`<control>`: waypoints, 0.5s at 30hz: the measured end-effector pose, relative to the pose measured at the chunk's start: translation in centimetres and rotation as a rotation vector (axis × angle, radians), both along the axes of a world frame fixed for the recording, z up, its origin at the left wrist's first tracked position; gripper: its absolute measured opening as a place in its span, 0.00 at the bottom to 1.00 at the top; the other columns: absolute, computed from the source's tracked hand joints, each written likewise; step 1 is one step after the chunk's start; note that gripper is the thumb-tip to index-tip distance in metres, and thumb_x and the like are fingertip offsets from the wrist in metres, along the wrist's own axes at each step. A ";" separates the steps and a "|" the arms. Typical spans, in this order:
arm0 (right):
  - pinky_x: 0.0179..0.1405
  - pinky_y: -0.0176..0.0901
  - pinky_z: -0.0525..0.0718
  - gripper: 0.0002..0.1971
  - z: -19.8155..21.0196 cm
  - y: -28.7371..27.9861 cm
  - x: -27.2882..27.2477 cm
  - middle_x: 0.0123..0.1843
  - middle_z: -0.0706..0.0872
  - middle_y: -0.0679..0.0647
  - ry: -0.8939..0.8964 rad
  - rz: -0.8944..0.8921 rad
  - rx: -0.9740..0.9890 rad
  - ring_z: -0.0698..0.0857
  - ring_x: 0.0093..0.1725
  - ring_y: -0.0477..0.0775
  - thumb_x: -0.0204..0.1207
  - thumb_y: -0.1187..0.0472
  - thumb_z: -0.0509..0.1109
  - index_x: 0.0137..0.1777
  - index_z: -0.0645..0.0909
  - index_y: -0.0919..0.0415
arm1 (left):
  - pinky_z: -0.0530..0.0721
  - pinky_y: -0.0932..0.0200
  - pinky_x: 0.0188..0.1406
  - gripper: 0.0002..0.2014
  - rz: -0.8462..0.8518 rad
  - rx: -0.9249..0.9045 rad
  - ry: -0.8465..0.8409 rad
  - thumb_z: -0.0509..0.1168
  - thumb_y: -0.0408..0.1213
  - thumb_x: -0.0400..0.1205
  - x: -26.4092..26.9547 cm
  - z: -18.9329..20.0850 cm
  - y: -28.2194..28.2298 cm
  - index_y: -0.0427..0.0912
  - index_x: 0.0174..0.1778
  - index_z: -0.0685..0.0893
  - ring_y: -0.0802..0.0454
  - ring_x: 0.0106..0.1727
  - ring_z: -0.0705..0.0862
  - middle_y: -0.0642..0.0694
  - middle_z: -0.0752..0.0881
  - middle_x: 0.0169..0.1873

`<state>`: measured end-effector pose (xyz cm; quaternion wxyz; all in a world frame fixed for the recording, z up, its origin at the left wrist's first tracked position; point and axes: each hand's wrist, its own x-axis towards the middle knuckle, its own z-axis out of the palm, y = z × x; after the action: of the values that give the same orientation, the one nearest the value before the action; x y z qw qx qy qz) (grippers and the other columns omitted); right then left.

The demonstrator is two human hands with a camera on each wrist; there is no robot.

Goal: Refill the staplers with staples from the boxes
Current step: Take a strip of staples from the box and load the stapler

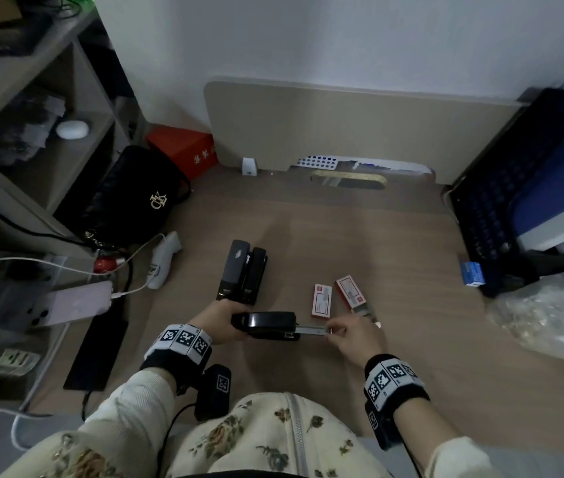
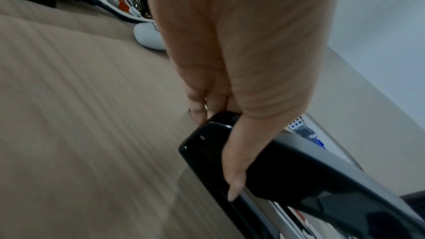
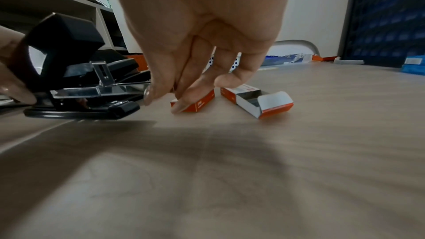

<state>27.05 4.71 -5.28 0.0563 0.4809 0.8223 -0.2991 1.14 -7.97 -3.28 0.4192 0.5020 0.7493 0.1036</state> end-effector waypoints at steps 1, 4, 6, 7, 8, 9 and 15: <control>0.49 0.36 0.77 0.10 -0.1 0.0 -0.1 0.54 0.88 0.42 -0.001 -0.005 -0.006 0.84 0.54 0.44 0.74 0.52 0.72 0.54 0.87 0.45 | 0.74 0.66 0.50 0.19 0.000 -0.014 0.023 0.76 0.38 0.74 0.1 -0.2 0.1 0.50 0.62 0.86 0.58 0.51 0.81 0.55 0.85 0.46; 0.51 0.38 0.80 0.10 -0.8 0.0 -0.2 0.53 0.89 0.43 0.009 -0.021 -0.040 0.85 0.54 0.45 0.72 0.51 0.73 0.54 0.87 0.45 | 0.74 0.66 0.47 0.16 0.011 -0.045 0.038 0.76 0.39 0.73 0.1 -1.0 -0.1 0.49 0.58 0.88 0.56 0.50 0.84 0.54 0.85 0.41; 0.52 0.38 0.80 0.11 -1.4 -0.1 0.0 0.53 0.89 0.44 0.025 -0.023 -0.083 0.85 0.54 0.45 0.72 0.50 0.75 0.54 0.87 0.46 | 0.74 0.67 0.45 0.16 0.008 -0.058 0.036 0.76 0.38 0.73 0.2 -1.1 -0.2 0.48 0.57 0.88 0.57 0.48 0.83 0.58 0.83 0.37; 0.53 0.39 0.80 0.12 -1.6 -0.1 0.1 0.53 0.89 0.44 0.030 -0.024 -0.098 0.85 0.54 0.45 0.71 0.49 0.75 0.54 0.87 0.47 | 0.74 0.69 0.44 0.17 0.001 -0.065 0.037 0.76 0.38 0.73 0.2 -1.1 -0.2 0.48 0.58 0.88 0.58 0.47 0.83 0.60 0.83 0.37; 0.55 0.40 0.80 0.14 -1.6 -0.1 0.2 0.54 0.88 0.45 0.047 -0.032 -0.114 0.85 0.55 0.45 0.71 0.48 0.76 0.56 0.86 0.48 | 0.74 0.69 0.44 0.18 -0.011 -0.076 0.039 0.76 0.38 0.73 0.2 -1.0 -0.2 0.49 0.59 0.87 0.59 0.47 0.82 0.59 0.83 0.38; 0.56 0.41 0.80 0.17 -1.5 0.0 0.4 0.56 0.87 0.46 0.076 -0.046 -0.138 0.84 0.55 0.45 0.70 0.48 0.76 0.58 0.85 0.50 | 0.74 0.69 0.45 0.19 -0.026 -0.091 0.042 0.76 0.38 0.73 0.2 -0.8 -0.1 0.49 0.60 0.87 0.59 0.48 0.82 0.58 0.84 0.40; 0.44 0.40 0.78 0.18 0.1 1.8 2.4 0.51 0.86 0.41 0.178 -0.193 -0.017 0.82 0.46 0.45 0.73 0.37 0.67 0.56 0.82 0.46 | 0.75 0.84 0.46 0.22 -0.057 -0.082 -0.149 0.76 0.37 0.75 0.2 1.8 1.5 0.47 0.65 0.84 0.61 0.58 0.83 0.54 0.87 0.55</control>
<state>29.42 6.55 -5.21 -0.0415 0.5288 0.7714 -0.3517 1.37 -6.50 -1.49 0.4968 0.4966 0.7050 0.0979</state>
